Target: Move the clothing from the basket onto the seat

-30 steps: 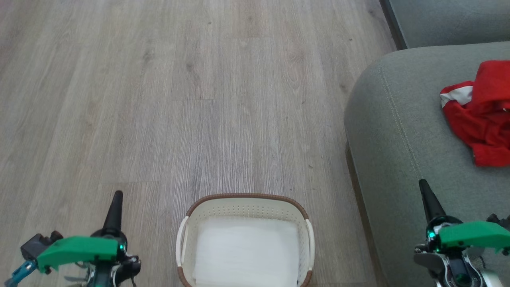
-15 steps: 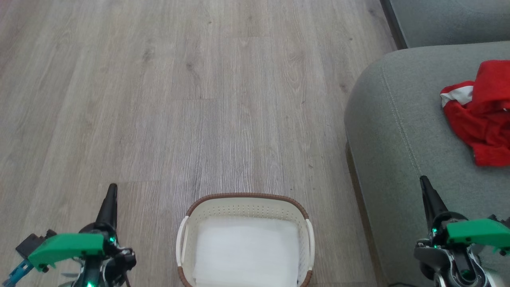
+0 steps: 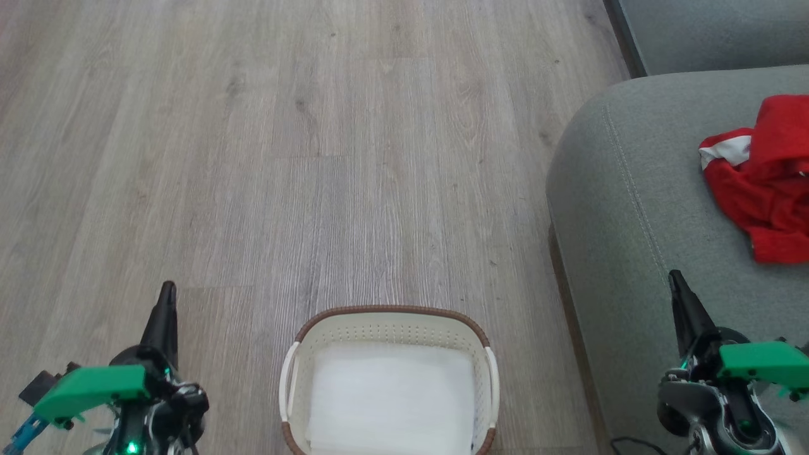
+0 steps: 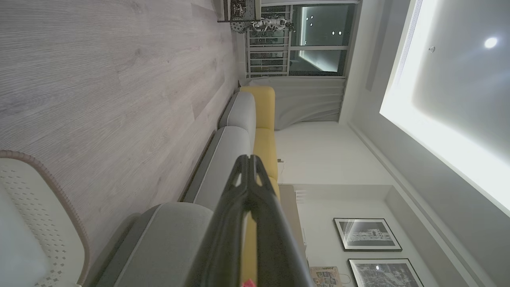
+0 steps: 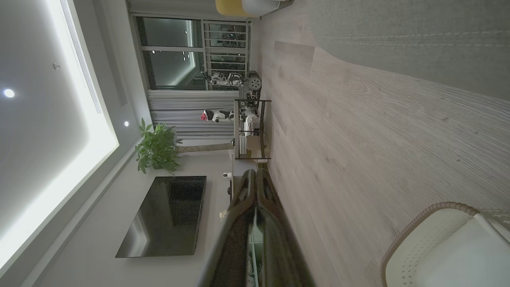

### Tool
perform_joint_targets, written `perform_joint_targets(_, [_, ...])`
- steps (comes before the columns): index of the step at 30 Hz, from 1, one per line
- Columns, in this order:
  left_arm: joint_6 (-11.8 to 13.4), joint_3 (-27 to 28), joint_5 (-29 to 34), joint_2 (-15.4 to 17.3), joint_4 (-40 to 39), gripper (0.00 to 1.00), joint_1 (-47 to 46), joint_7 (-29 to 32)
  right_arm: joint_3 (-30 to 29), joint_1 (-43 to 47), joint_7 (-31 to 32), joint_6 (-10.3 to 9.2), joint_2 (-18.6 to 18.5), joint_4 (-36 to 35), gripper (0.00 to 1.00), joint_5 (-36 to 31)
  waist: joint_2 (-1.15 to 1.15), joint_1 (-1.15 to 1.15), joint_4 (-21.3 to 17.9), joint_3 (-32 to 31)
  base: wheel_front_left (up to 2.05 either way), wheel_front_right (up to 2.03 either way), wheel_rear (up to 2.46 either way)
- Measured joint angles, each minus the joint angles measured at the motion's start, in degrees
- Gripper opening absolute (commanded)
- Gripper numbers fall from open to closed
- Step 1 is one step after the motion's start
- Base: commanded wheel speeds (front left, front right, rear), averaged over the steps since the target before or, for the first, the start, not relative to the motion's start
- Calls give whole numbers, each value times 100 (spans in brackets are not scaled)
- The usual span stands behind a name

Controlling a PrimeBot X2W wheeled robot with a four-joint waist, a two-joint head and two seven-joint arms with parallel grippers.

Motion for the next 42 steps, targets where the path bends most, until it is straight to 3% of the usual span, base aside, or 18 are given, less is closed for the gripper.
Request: perform_joint_targets(42, [0, 5, 0, -20, 0, 0, -13, 1, -29, 0, 33, 0, 18, 1, 0, -1, 0, 0, 0, 0, 0, 0, 0])
